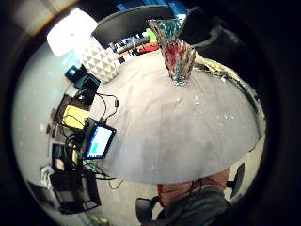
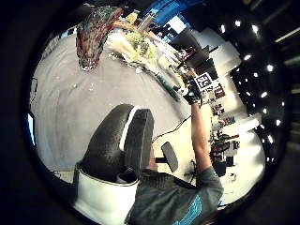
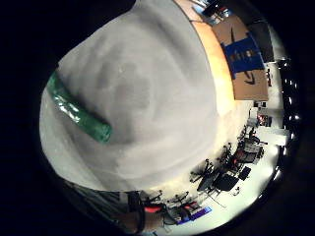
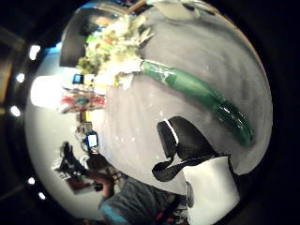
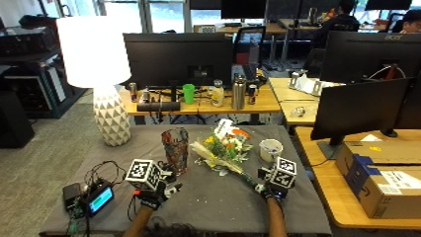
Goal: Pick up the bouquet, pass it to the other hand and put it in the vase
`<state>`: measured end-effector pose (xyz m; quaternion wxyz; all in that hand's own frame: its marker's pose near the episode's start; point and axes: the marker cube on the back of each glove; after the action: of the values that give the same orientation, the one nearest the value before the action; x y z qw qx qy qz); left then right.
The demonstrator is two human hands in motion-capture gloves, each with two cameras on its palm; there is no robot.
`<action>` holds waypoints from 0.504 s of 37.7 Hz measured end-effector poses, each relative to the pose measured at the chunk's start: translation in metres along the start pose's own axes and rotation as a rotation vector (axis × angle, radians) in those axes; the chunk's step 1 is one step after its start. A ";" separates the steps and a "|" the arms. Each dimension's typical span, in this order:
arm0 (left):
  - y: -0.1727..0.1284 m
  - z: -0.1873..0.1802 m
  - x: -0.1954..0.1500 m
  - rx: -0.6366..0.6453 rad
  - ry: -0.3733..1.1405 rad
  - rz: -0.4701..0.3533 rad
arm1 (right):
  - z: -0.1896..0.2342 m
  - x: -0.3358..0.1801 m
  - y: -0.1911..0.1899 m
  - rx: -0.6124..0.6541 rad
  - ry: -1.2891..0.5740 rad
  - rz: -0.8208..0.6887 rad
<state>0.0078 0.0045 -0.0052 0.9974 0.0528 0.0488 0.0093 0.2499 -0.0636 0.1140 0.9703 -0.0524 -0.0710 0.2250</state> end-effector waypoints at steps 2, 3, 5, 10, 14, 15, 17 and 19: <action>-0.001 0.003 -0.002 -0.005 0.008 -0.003 | 0.007 0.001 0.000 -0.036 -0.015 0.022; -0.001 0.003 -0.002 -0.007 0.011 -0.005 | 0.012 0.002 -0.002 -0.058 -0.022 0.030; -0.001 0.004 -0.002 -0.005 0.015 -0.006 | 0.024 0.004 -0.005 -0.114 -0.033 0.045; -0.001 0.004 -0.003 0.021 0.022 -0.004 | 0.042 0.003 -0.001 -0.228 -0.039 0.106; 0.000 0.001 -0.003 0.023 0.032 -0.011 | 0.028 -0.007 0.016 -0.166 0.004 0.150; 0.001 0.000 -0.003 0.022 0.033 -0.014 | 0.030 -0.009 0.011 -0.135 0.006 0.136; 0.001 0.001 -0.005 0.022 0.035 -0.019 | 0.035 -0.013 0.000 -0.077 0.021 0.106; 0.001 0.002 -0.007 0.024 0.037 -0.021 | 0.037 -0.016 -0.005 -0.024 0.055 0.099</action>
<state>0.0008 0.0047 -0.0027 0.9956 0.0641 0.0681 -0.0007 0.2322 -0.0725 0.1488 0.9589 -0.0738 -0.0443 0.2704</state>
